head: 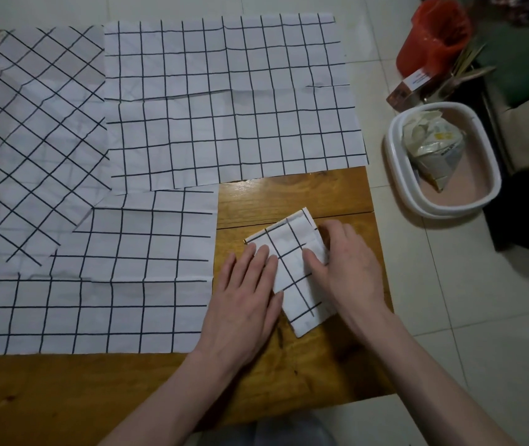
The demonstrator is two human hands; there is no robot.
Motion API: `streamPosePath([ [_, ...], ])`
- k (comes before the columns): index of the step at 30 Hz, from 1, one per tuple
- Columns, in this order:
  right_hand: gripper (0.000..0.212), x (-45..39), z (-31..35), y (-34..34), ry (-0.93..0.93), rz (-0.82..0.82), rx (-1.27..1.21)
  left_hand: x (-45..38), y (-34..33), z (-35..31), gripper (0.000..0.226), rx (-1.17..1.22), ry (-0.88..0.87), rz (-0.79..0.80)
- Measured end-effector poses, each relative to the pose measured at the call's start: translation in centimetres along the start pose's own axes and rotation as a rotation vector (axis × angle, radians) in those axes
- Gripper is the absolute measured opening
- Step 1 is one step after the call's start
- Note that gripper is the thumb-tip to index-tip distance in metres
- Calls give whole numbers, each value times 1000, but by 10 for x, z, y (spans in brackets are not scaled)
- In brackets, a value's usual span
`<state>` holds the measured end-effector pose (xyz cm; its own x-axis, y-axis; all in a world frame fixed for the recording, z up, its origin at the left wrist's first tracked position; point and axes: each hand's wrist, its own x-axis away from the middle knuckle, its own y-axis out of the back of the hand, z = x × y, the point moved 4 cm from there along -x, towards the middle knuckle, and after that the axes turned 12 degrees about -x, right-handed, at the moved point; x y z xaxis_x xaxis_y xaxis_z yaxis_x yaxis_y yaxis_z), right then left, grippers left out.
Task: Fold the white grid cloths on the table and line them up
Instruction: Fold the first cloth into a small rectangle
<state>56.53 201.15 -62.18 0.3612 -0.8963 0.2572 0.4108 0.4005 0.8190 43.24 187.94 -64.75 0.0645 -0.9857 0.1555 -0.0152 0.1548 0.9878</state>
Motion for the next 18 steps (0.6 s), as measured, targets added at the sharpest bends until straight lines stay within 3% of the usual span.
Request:
streamPosePath([
  [4,41,26,-7,-7,-114,-16,-219,5,-4,-10,61,-2,28,3],
  [11,46,61,-21,-19,-122,-107,-466,24,-11,-24,64,-37,-19,-11],
  [18,48,93,-37,-12,-23,-160,-454,43,-11,-43,65,-56,-49,-32],
])
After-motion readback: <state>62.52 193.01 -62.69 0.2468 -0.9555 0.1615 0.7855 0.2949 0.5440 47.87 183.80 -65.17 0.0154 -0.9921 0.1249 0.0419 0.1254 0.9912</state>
